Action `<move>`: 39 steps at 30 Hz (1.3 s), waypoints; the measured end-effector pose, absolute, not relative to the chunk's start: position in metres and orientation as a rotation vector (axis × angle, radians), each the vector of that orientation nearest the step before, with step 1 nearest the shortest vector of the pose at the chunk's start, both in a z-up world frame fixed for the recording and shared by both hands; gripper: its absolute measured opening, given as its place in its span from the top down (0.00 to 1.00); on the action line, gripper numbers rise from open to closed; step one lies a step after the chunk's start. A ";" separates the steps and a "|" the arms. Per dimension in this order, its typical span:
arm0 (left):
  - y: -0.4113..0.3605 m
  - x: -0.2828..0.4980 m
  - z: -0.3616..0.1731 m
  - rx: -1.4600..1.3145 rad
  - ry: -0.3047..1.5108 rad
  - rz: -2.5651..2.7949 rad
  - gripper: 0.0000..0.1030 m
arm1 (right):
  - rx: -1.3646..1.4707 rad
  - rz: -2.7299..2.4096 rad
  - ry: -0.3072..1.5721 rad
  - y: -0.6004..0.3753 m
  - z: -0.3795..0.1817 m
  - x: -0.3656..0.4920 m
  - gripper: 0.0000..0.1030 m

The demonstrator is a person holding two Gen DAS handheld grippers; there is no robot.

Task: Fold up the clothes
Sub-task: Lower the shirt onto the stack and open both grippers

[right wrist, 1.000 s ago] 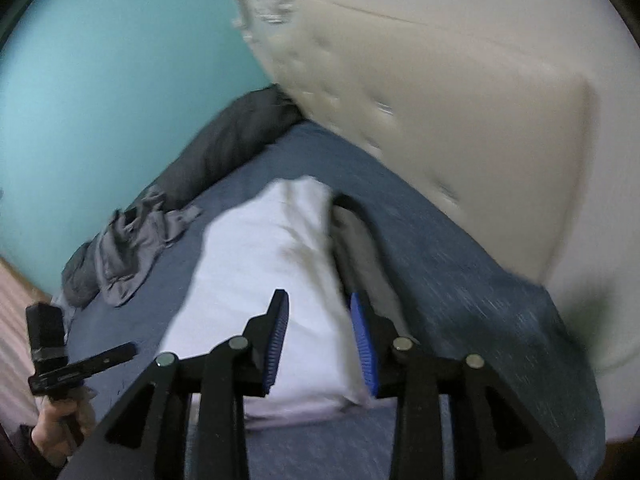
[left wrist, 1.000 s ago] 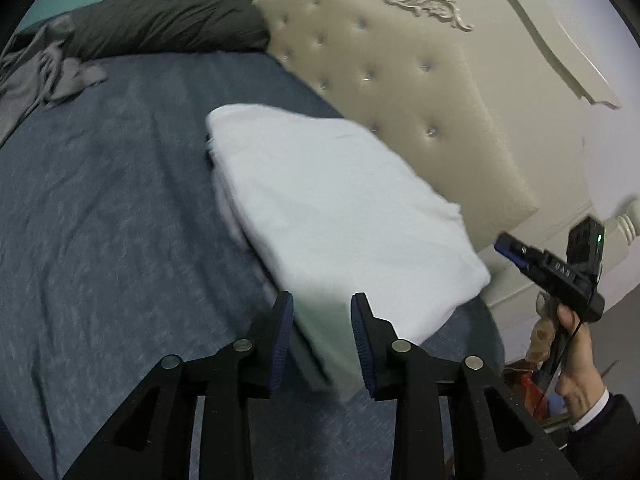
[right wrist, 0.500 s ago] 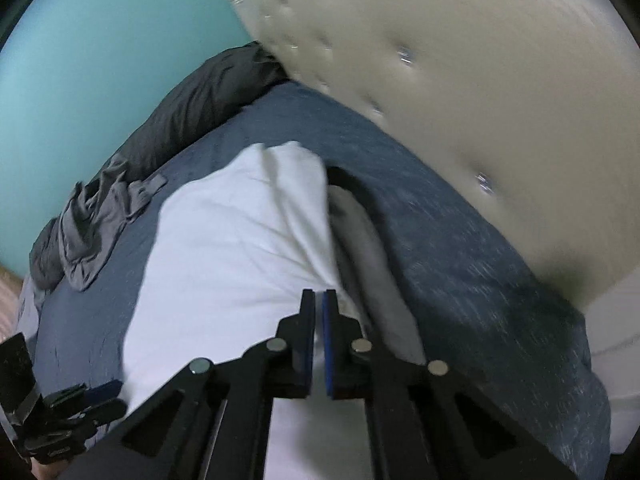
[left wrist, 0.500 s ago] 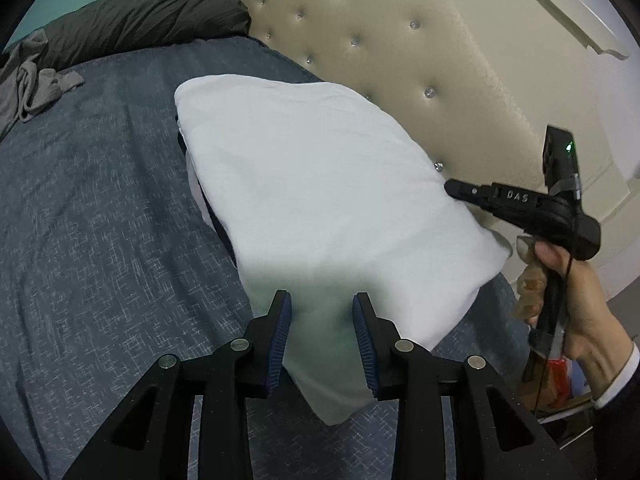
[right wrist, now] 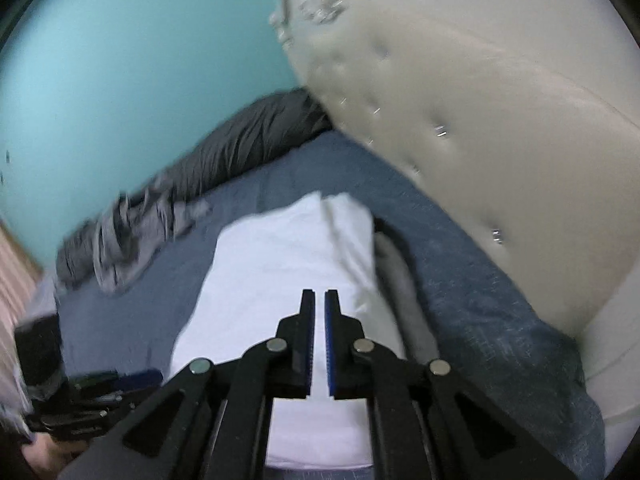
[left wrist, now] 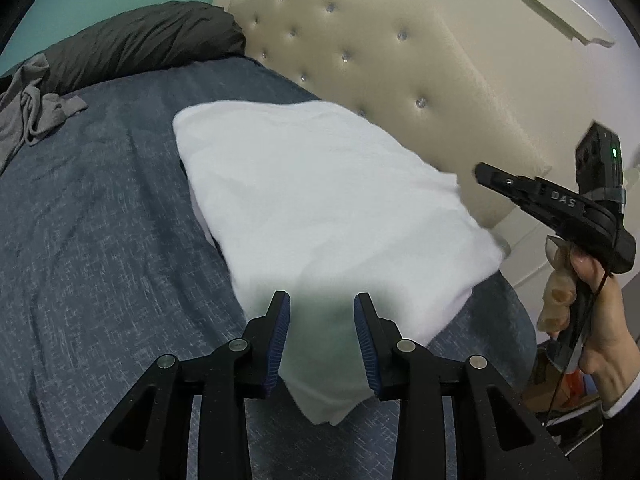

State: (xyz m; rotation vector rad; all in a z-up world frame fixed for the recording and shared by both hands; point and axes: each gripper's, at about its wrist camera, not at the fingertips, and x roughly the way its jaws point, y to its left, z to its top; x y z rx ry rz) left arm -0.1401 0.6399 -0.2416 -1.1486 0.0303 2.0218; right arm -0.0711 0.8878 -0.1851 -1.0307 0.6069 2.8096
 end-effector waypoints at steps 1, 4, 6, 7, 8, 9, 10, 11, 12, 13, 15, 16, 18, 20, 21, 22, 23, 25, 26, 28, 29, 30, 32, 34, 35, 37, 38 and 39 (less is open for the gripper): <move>0.640 -0.139 -0.243 -1.151 0.035 2.023 0.63 | -1.070 2.790 0.596 0.885 -0.191 -0.074 0.97; 0.640 -0.136 -0.245 -1.154 0.037 2.026 0.62 | -1.174 2.724 0.570 0.880 -0.210 -0.079 0.97; 0.639 -0.134 -0.246 -1.157 0.039 2.029 0.61 | -1.158 2.663 0.615 0.890 -0.221 -0.071 0.98; 0.639 -0.134 -0.246 -1.158 0.040 2.031 0.61 | -1.137 2.647 0.639 0.893 -0.222 -0.066 0.98; 0.638 -0.133 -0.245 -1.158 0.042 2.033 0.60 | -1.116 2.631 0.667 0.897 -0.222 -0.060 0.98; 0.637 -0.132 -0.245 -1.159 0.044 2.036 0.60 | -1.097 2.613 0.687 0.900 -0.222 -0.054 0.98; 0.636 -0.132 -0.245 -1.161 0.044 2.039 0.60 | -1.083 2.596 0.682 0.902 -0.221 -0.049 0.98; 0.636 -0.131 -0.244 -1.161 0.043 2.043 0.60 | -1.074 2.596 0.687 0.902 -0.219 -0.045 0.98; 0.635 -0.130 -0.243 -1.161 0.043 2.046 0.60 | -1.067 2.606 0.696 0.902 -0.218 -0.042 0.98; 0.634 -0.130 -0.242 -1.160 0.042 2.049 0.60 | -1.059 2.611 0.688 0.901 -0.215 -0.039 0.98; 0.633 -0.128 -0.240 -1.154 0.043 2.059 0.60 | -1.039 2.632 0.684 0.897 -0.208 -0.035 0.98; 0.633 -0.126 -0.239 -1.152 0.044 2.062 0.60 | -1.033 2.640 0.684 0.895 -0.205 -0.031 0.98; 0.631 -0.123 -0.234 -1.149 0.043 2.071 0.60 | -1.024 2.658 0.675 0.891 -0.198 -0.023 0.98; 0.630 -0.118 -0.230 -1.144 0.044 2.076 0.60 | -1.014 2.674 0.678 0.885 -0.194 -0.019 0.98; 0.629 -0.115 -0.226 -1.139 0.047 2.080 0.60 | -1.008 2.681 0.681 0.883 -0.192 -0.018 0.98; 0.628 -0.113 -0.223 -1.133 0.050 2.083 0.59 | -1.003 2.687 0.684 0.881 -0.190 -0.016 0.98; 0.627 -0.110 -0.219 -1.128 0.054 2.086 0.59 | -0.995 2.691 0.684 0.879 -0.187 -0.014 0.98; 0.625 -0.104 -0.212 -1.117 0.061 2.094 0.59 | -0.984 2.695 0.682 0.874 -0.182 -0.008 0.98; 0.624 -0.101 -0.207 -1.111 0.061 2.098 0.57 | -0.979 2.696 0.680 0.872 -0.179 -0.005 0.97; 0.621 -0.096 -0.199 -1.100 0.057 2.105 0.53 | -0.968 2.697 0.678 0.867 -0.174 0.002 0.95; 0.619 -0.092 -0.194 -1.093 0.056 2.107 0.52 | -0.959 2.698 0.681 0.865 -0.171 0.007 0.95; 0.617 -0.089 -0.190 -1.086 0.057 2.110 0.52 | -0.952 2.699 0.683 0.863 -0.168 0.011 0.95; 0.613 -0.082 -0.182 -1.073 0.058 2.115 0.52 | -0.943 2.702 0.678 0.858 -0.160 0.020 0.95; 0.609 -0.075 -0.174 -1.061 0.058 2.118 0.52 | -0.935 2.706 0.672 0.851 -0.153 0.029 0.95; 0.606 -0.070 -0.169 -1.056 0.056 2.119 0.51 | -0.932 2.708 0.669 0.848 -0.149 0.033 0.95; 0.601 -0.063 -0.161 -1.044 0.054 2.117 0.51 | -0.921 2.714 0.663 0.841 -0.141 0.043 0.95; 0.599 -0.059 -0.157 -1.036 0.057 2.116 0.50 | -0.915 2.718 0.661 0.838 -0.138 0.048 0.95; 0.597 -0.055 -0.152 -1.026 0.060 2.116 0.49 | -0.908 2.722 0.659 0.835 -0.134 0.053 0.95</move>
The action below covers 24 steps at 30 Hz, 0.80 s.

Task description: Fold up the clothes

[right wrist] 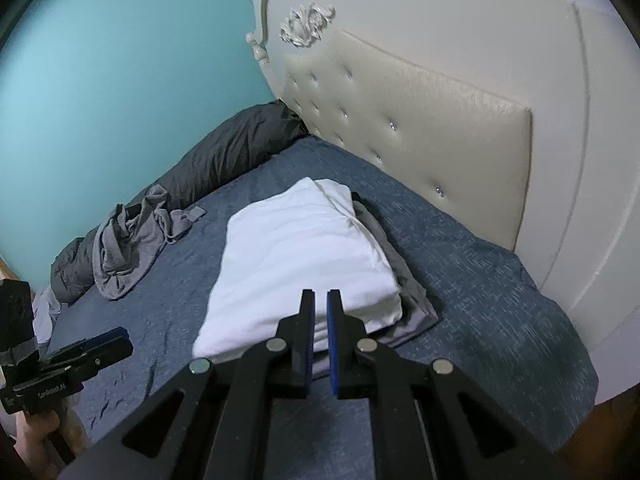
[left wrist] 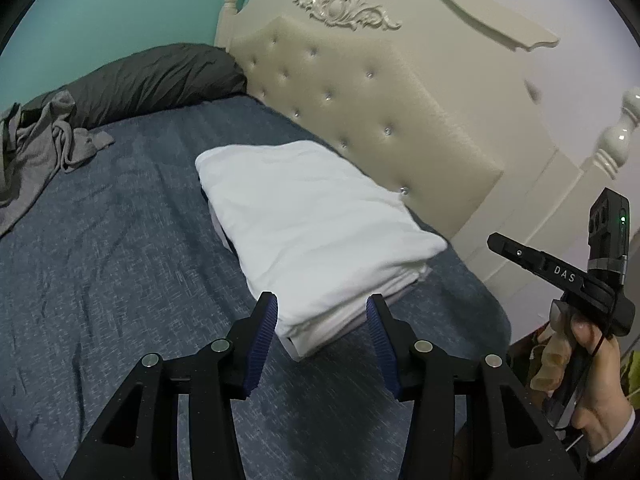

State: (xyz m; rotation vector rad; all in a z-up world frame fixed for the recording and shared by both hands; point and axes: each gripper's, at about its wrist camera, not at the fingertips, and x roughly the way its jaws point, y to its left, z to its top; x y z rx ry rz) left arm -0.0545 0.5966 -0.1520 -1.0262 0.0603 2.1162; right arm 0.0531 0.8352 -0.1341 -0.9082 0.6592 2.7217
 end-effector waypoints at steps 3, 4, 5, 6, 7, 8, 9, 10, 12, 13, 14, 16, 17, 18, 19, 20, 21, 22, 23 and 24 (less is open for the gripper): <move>0.588 -0.043 -0.138 -0.996 0.065 2.123 0.47 | -0.889 2.727 0.658 0.825 -0.122 0.069 0.95; 0.584 -0.039 -0.133 -0.987 0.060 2.126 0.47 | -0.882 2.728 0.662 0.822 -0.118 0.073 0.95; 0.580 -0.035 -0.128 -0.978 0.053 2.128 0.46 | -0.875 2.728 0.663 0.820 -0.114 0.078 0.95; 0.576 -0.032 -0.123 -0.970 0.049 2.129 0.45 | -0.867 2.728 0.658 0.816 -0.109 0.083 0.95; 0.572 -0.028 -0.119 -0.962 0.048 2.130 0.44 | -0.859 2.729 0.653 0.812 -0.105 0.089 0.94; 0.569 -0.024 -0.114 -0.953 0.049 2.131 0.41 | -0.852 2.732 0.646 0.809 -0.101 0.093 0.94; 0.567 -0.020 -0.110 -0.942 0.052 2.133 0.40 | -0.844 2.735 0.640 0.805 -0.097 0.097 0.94; 0.563 -0.017 -0.106 -0.931 0.055 2.135 0.39 | -0.836 2.738 0.634 0.801 -0.093 0.101 0.93; 0.556 -0.010 -0.097 -0.911 0.056 2.140 0.38 | -0.824 2.745 0.623 0.792 -0.085 0.110 0.92; 0.552 -0.008 -0.093 -0.906 0.052 2.139 0.38 | -0.818 2.749 0.618 0.787 -0.081 0.114 0.91; 0.549 -0.005 -0.089 -0.899 0.048 2.139 0.38 | -0.812 2.752 0.614 0.782 -0.077 0.118 0.91; 0.542 0.000 -0.082 -0.884 0.050 2.145 0.37 | -0.801 2.758 0.606 0.773 -0.071 0.126 0.89; 0.539 0.003 -0.079 -0.877 0.052 2.147 0.37 | -0.799 2.760 0.604 0.770 -0.069 0.129 0.89; 0.535 0.006 -0.076 -0.870 0.053 2.149 0.36 | -0.797 2.760 0.599 0.766 -0.067 0.131 0.88; 0.532 0.009 -0.073 -0.863 0.053 2.151 0.36 | -0.795 2.759 0.593 0.762 -0.065 0.134 0.88; 0.529 0.011 -0.070 -0.856 0.053 2.153 0.36 | -0.793 2.757 0.587 0.758 -0.063 0.136 0.88; 0.526 0.013 -0.068 -0.851 0.052 2.154 0.35 | -0.790 2.755 0.580 0.755 -0.060 0.139 0.87; 0.523 0.015 -0.065 -0.845 0.047 2.154 0.34 | -0.786 2.753 0.576 0.752 -0.058 0.141 0.85; 0.519 0.017 -0.063 -0.839 0.040 2.155 0.33 | -0.779 2.750 0.577 0.749 -0.057 0.144 0.83; 0.515 0.019 -0.061 -0.832 0.037 2.154 0.31 | -0.771 2.746 0.580 0.747 -0.056 0.146 0.78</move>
